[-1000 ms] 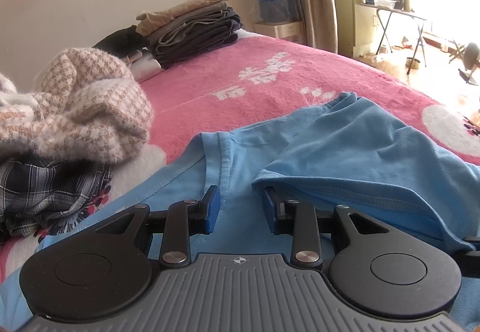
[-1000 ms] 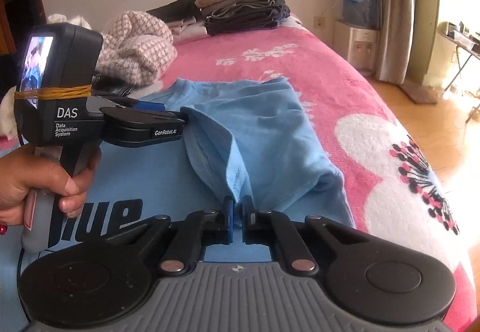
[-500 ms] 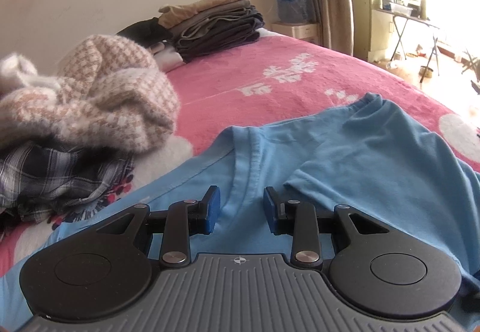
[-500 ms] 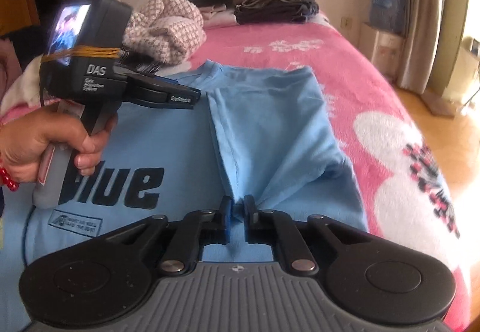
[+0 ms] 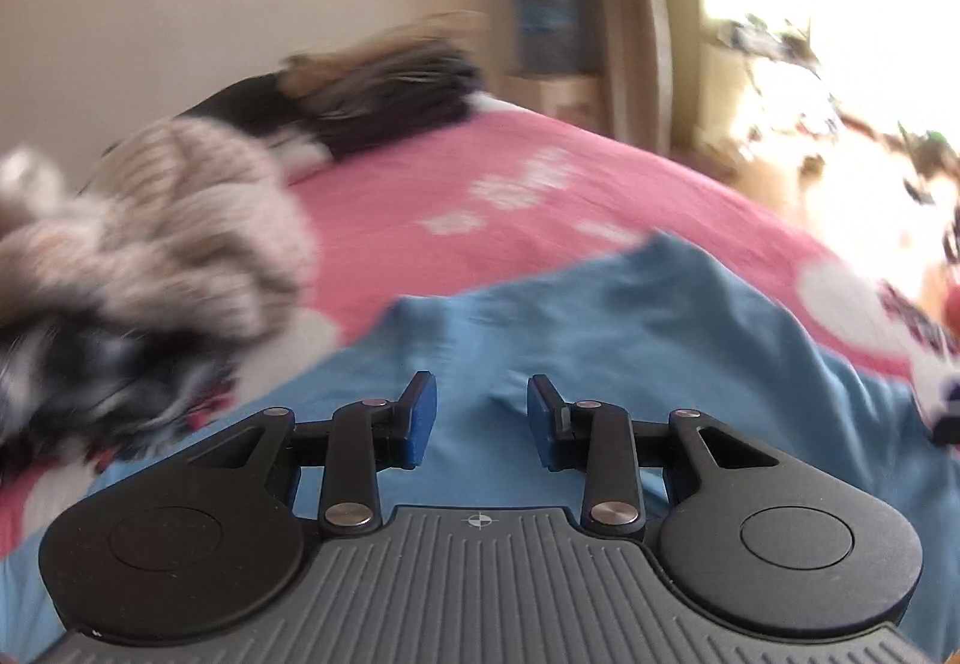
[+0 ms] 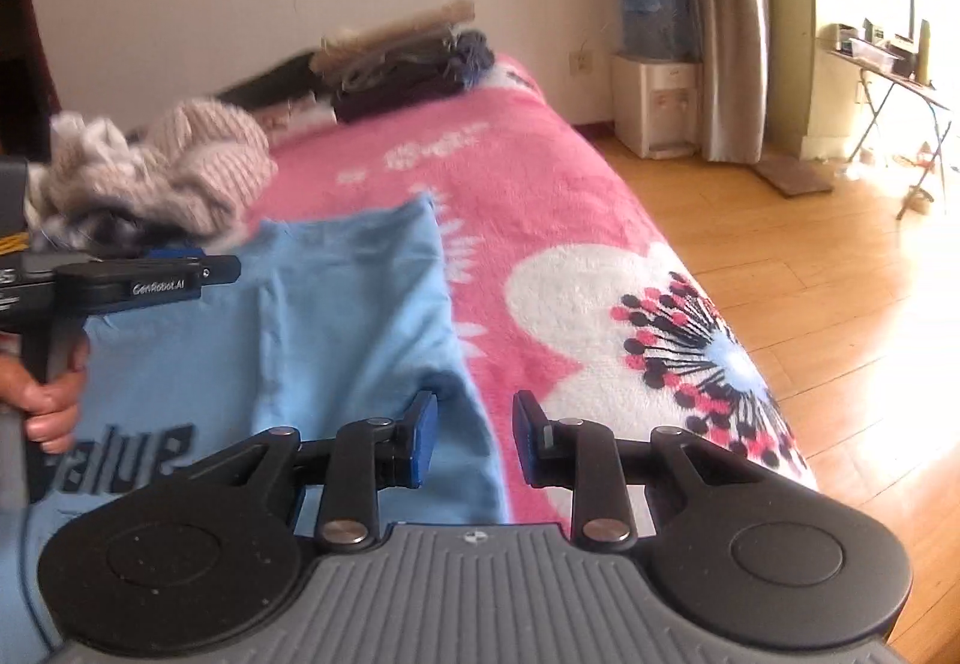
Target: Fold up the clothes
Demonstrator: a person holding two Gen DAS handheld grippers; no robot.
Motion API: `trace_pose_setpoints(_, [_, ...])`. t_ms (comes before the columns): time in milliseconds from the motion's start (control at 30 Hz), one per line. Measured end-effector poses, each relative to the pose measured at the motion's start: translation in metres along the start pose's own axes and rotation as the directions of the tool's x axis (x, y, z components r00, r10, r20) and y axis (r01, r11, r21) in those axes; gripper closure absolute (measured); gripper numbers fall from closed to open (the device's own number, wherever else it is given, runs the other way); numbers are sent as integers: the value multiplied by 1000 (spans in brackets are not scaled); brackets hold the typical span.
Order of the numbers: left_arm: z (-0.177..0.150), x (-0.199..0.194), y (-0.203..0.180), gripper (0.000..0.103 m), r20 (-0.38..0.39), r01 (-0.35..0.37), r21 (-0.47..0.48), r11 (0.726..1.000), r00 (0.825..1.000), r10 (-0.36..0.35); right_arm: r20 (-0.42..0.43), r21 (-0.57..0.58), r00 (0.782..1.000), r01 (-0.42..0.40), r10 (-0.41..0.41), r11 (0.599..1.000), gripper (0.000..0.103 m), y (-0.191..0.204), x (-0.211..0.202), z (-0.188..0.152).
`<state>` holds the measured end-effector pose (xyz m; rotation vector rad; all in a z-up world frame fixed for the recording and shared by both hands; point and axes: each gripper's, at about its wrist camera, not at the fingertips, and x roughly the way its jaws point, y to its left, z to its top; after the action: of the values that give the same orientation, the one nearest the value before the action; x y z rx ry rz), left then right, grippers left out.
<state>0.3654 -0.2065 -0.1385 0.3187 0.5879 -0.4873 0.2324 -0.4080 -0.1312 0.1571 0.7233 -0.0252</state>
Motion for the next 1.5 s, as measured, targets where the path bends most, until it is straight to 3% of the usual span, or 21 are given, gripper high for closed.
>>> trace_pose_setpoints(100, [-5, 5, -10, 70, -16, 10, 7, 1000, 1000, -10, -2, -31, 1000, -12, 12, 999, 78, 0, 12, -3])
trace_pose_setpoints(133, [-8, 7, -9, 70, -23, 6, 1, 1000, 1000, -5, -3, -14, 1000, -16, 16, 1000, 89, -3, 16, -4])
trace_pose_setpoints(233, [-14, 10, -7, 70, -41, -8, -18, 1000, 999, 7, 10, 76, 999, -35, 34, 997, 101, -17, 18, -10])
trace_pose_setpoints(333, [-19, 14, -4, 70, -57, -17, -37, 999, 998, 15, 12, 160, 999, -47, 46, 986, 102, -30, 18, -18])
trace_pose_setpoints(633, [-20, 12, -6, 69, -63, -39, -34, 999, 997, 37, 19, 236, 999, -47, 44, 971, 98, -46, -1, -15])
trace_pose_setpoints(767, [-20, 12, -7, 69, -70, -51, -41, 998, 996, 48, 74, 185, 996, -58, 45, 981, 98, -38, -12, -4])
trace_pose_setpoints(933, [-8, 7, -4, 69, -56, -56, -49, 997, 997, 53, 127, 64, 987, -112, 103, 992, 98, -7, 0, 19])
trace_pose_setpoints(1067, [5, 3, -1, 69, -40, -58, -57, 997, 998, 56, 7, 56, 997, -82, 81, 995, 98, 0, 32, 9])
trace_pose_setpoints(1200, [17, -2, 2, 69, -23, -60, -64, 996, 998, 59, 15, 47, 996, -87, 87, 995, 99, -1, 38, -3])
trace_pose_setpoints(1300, [52, 13, -10, 69, -23, 30, -64, 997, 999, -32, 28, 41, 996, -91, 90, 995, 99, 0, 40, -7])
trace_pose_setpoints(1400, [78, 38, -26, 69, -59, 156, -92, 984, 985, -161, 32, 44, 995, -93, 92, 995, 99, -1, 39, -9])
trace_pose_setpoints(1500, [90, 61, -39, 70, -78, 194, -65, 979, 977, -199, 34, 49, 994, -102, 100, 994, 99, -3, 39, -10])
